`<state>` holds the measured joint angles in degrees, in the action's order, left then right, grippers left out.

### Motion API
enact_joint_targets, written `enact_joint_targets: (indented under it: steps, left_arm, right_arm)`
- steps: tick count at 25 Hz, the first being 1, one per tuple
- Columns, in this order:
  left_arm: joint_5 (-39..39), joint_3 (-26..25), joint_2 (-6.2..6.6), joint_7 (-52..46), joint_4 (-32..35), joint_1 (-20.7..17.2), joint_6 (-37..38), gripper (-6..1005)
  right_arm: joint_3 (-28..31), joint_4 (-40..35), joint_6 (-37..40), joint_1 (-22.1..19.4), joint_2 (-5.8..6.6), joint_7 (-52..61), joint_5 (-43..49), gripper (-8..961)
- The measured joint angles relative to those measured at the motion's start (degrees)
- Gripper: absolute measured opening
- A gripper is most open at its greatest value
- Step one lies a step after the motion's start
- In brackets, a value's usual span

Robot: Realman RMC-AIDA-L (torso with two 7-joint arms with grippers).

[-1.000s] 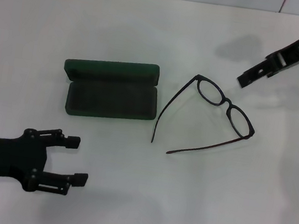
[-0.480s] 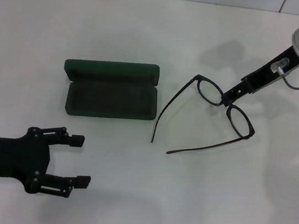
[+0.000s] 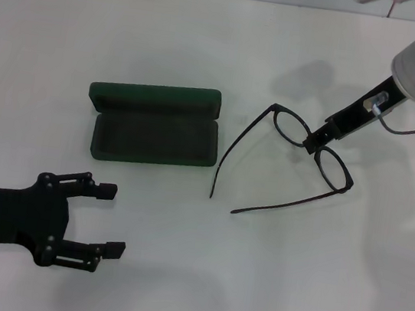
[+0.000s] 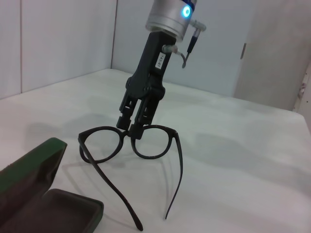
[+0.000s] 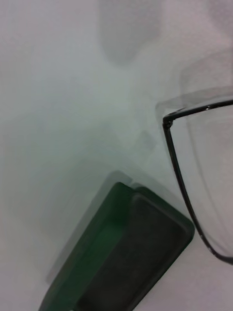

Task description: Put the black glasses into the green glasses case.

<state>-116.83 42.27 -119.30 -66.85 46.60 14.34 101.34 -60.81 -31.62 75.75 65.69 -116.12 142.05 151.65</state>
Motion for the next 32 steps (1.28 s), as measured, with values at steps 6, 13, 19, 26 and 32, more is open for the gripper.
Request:
enact_joint_targets:
  steps: [6, 13, 19, 26, 32]
  left_arm:
    - [-0.11, 0.01, -0.05, 0.03, -0.02, 0.15, -0.01, 892]
    - [0.14, -0.03, 0.13, -0.08, -0.03, 0.29, -0.02, 892]
    - [-0.16, -0.08, -0.06, -1.0, -0.12, 0.2, -0.06, 893]
    - [-0.16, 0.09, -0.02, -6.93, -1.56, 0.38, 0.47, 893]
    - [0.1, 0.43, -0.11, -7.78, -6.06, 1.17, 1.27, 892]
  right_arm:
    - [-3.16, 1.06, -1.93, 0.07, -0.08, 0.02, -1.22, 571]
    - [-3.17, 0.89, -2.03, 0.17, -0.07, 0.06, -1.23, 282]
    - [-2.81, 0.6, -1.67, 0.19, 0.08, 0.07, -1.22, 73]
    - [-2.2, -5.03, 0.13, -3.45, 0.52, 0.07, -2.26, 31]
    - [3.37, -16.19, 1.71, -11.2, 1.29, -0.7, -7.05, 25]
